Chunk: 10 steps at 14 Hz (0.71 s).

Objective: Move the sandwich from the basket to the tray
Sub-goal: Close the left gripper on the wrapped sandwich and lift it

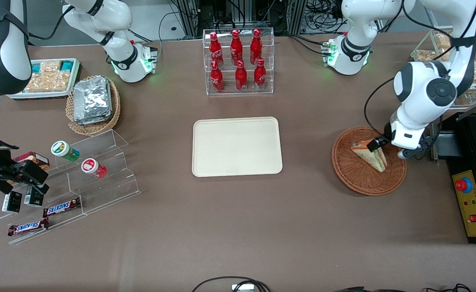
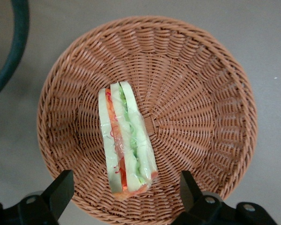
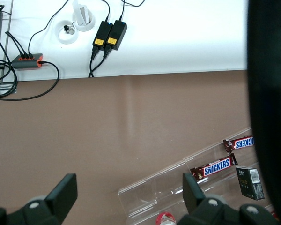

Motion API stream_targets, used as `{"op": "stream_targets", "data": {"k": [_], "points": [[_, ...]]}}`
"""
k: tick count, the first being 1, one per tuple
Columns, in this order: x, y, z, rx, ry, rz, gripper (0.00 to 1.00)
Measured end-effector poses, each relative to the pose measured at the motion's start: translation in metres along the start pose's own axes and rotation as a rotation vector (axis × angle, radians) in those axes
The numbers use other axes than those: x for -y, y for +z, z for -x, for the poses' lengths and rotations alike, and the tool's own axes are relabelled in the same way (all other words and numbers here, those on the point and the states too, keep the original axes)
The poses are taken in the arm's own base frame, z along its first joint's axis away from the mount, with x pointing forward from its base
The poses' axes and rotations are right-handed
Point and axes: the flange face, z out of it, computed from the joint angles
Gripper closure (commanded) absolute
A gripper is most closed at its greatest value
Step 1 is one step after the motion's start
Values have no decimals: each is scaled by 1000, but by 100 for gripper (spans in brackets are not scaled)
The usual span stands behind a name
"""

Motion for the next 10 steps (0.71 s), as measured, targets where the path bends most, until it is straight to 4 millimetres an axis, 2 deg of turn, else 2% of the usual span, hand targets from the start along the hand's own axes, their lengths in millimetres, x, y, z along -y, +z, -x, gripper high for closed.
{"op": "stream_targets", "data": {"k": [10], "points": [[-3,64,-1,33,-110,-9,1]]}}
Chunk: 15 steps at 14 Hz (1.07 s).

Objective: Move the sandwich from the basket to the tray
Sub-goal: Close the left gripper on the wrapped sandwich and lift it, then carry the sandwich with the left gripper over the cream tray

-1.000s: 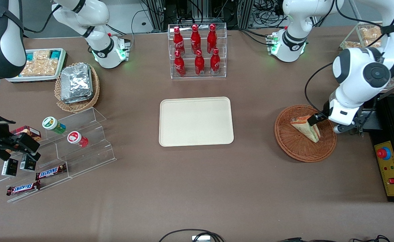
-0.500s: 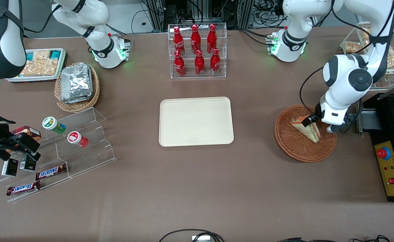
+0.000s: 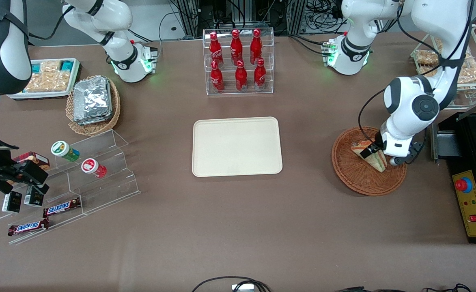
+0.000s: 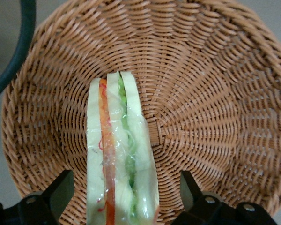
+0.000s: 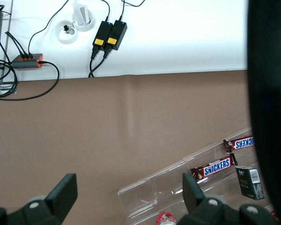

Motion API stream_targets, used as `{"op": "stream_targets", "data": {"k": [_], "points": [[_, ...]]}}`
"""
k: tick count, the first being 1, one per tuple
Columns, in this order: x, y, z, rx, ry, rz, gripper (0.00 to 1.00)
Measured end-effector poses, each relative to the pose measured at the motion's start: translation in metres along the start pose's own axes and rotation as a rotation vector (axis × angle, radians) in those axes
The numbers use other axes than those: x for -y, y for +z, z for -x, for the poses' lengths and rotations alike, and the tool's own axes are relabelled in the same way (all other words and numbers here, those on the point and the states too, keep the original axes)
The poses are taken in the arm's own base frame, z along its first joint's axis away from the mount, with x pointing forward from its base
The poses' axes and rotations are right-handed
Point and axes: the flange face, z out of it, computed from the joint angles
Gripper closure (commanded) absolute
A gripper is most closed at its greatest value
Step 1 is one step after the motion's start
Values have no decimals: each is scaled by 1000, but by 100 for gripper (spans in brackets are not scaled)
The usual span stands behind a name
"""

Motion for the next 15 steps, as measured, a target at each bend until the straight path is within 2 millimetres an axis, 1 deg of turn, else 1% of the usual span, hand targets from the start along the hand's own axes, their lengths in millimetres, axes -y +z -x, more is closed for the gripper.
{"op": "stream_targets", "data": {"k": [1,2,3,4,8,11,13,15], "points": [[0,4,0,3,-16,-2,28],[0,5,0,5,-34,-3,67],[0,5,0,6,-50,-3,92],[0,5,0,5,-61,-3,100],[0,5,0,3,-68,-2,100],[-1,0,0,6,-67,-6,100],[-2,-17,1,17,-58,-21,100],[-8,-49,6,8,-16,-53,100]]}}
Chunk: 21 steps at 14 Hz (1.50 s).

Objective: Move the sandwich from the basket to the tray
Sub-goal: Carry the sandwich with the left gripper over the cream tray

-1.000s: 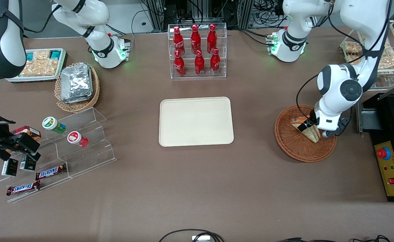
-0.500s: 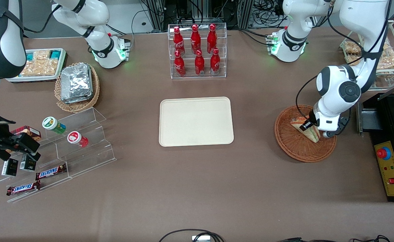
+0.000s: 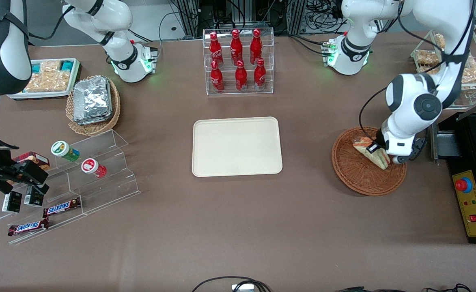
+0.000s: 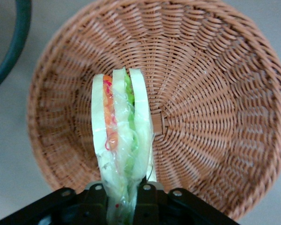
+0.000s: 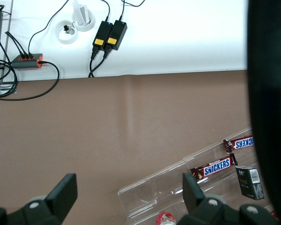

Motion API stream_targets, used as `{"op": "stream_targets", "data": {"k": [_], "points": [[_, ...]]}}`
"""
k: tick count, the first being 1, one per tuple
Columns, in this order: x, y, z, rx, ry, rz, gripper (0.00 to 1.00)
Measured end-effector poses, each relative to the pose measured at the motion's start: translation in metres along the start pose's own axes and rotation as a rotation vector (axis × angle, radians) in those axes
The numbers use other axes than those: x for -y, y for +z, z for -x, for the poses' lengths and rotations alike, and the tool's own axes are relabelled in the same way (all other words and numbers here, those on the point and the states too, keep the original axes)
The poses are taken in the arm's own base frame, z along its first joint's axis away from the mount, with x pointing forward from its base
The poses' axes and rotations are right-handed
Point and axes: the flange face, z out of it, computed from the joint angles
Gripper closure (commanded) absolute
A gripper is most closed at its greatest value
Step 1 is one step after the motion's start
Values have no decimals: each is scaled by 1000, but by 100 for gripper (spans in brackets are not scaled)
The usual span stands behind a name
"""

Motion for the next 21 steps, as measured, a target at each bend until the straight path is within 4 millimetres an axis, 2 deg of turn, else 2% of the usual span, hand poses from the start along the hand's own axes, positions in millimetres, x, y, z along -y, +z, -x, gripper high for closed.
{"op": "stream_targets", "data": {"k": [2,5,11,13,15,18,21], "points": [[-13,-37,9,-8,61,-33,100],[-52,-89,25,-16,196,-55,100],[-130,-126,81,-75,449,-14,100],[-157,-130,109,-86,543,-3,100],[-182,-126,144,-105,638,-4,100],[-213,-104,193,-103,753,-17,100],[-239,-76,231,-110,789,-6,100]]}}
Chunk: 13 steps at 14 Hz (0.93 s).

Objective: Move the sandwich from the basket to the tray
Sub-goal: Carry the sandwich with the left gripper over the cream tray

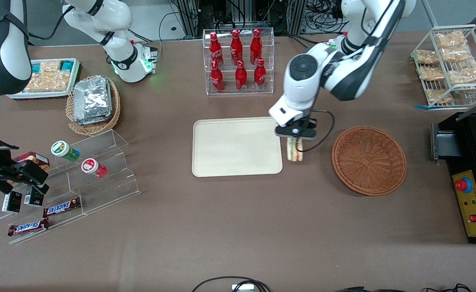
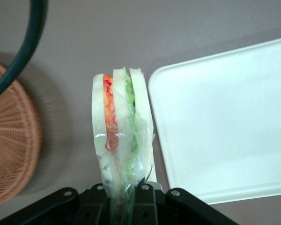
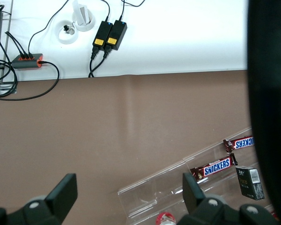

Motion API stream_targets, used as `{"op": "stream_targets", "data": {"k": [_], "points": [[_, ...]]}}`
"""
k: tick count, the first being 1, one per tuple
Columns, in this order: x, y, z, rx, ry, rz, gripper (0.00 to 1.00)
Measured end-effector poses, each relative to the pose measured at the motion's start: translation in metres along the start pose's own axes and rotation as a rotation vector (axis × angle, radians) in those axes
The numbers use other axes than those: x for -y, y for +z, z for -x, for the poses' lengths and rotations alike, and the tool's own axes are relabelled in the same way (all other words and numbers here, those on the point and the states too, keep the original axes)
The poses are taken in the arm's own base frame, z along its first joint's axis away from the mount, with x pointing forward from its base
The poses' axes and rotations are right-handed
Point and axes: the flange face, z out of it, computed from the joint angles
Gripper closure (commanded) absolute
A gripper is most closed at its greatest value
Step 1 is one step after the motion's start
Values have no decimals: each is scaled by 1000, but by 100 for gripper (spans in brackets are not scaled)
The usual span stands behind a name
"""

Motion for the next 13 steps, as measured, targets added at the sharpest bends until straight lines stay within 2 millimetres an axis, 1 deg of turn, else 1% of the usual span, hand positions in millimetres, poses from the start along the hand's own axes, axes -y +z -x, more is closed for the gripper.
{"op": "stream_targets", "data": {"k": [4,8,10,13], "points": [[-55,43,15,8,12,-13,100],[-95,80,19,38,24,-16,100],[-105,94,20,57,33,-3,100],[-109,102,19,65,36,6,100]]}}
